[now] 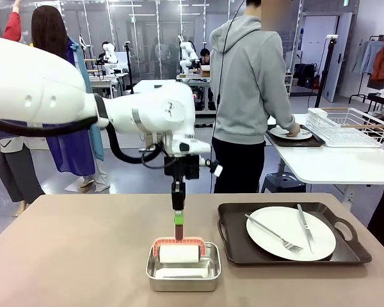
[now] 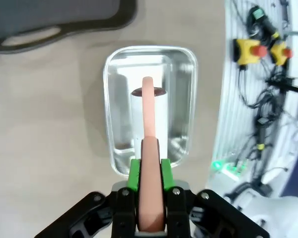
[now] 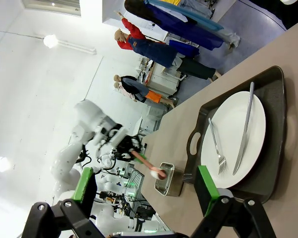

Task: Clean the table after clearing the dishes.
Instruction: When the left (or right) Handle tray is removed, use the left hand (or right hand) to clean the left (or right) side of the table with the Lint Roller, then place the Lint Roller back on top of the Airtight Container.

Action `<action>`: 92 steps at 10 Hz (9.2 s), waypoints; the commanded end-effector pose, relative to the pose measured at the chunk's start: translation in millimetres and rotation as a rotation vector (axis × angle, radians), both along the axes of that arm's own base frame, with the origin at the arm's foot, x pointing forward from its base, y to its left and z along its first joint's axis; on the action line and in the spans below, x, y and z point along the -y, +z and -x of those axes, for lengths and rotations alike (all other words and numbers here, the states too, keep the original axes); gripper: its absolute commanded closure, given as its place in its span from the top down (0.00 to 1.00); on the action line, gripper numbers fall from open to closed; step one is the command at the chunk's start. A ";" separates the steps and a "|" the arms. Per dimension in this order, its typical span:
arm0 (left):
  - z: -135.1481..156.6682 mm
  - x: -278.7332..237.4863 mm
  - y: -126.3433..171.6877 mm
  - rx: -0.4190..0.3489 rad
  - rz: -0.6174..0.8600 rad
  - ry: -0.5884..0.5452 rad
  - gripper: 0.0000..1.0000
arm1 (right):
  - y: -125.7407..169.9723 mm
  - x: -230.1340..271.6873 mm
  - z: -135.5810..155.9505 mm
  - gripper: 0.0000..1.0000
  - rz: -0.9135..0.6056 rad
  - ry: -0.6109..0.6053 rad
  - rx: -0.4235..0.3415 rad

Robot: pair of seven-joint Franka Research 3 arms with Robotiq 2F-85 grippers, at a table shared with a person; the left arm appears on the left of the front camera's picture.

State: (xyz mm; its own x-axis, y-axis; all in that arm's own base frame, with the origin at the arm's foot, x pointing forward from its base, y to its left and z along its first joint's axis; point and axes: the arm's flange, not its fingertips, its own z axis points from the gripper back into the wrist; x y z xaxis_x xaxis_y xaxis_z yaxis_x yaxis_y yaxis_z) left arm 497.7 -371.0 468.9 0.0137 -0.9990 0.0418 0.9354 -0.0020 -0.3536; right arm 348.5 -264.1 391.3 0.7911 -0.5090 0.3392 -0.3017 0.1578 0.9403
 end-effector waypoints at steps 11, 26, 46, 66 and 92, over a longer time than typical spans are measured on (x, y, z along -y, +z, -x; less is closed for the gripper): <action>44.3 -261.5 -23.5 0.211 0.293 1.294 0.00 | 3.3 -3.4 2.9 1.00 -0.004 -0.002 0.010; 9.2 -339.2 -101.4 -0.085 0.411 1.418 0.20 | 3.3 -3.4 2.9 1.00 -0.004 -0.002 0.010; 66.7 -687.2 -76.2 -0.079 0.302 1.614 0.20 | 3.3 -3.4 2.9 1.00 -0.004 -0.002 0.010; 26.6 -375.8 119.7 0.335 0.163 0.736 0.20 | 3.3 -3.4 2.9 1.00 -0.004 -0.002 0.010; 20.9 -6.7 -64.1 0.293 -0.025 0.053 0.76 | 3.3 -3.4 2.9 1.00 -0.004 -0.002 0.010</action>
State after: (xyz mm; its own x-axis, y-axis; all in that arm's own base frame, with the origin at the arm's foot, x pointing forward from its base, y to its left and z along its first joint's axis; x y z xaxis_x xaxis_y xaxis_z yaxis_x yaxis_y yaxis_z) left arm 481.4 -366.4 407.2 0.0379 -0.9987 0.0341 0.9945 0.0343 -0.0993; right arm 348.7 -263.9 391.4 0.7914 -0.5085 0.3393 -0.3019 0.1575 0.9402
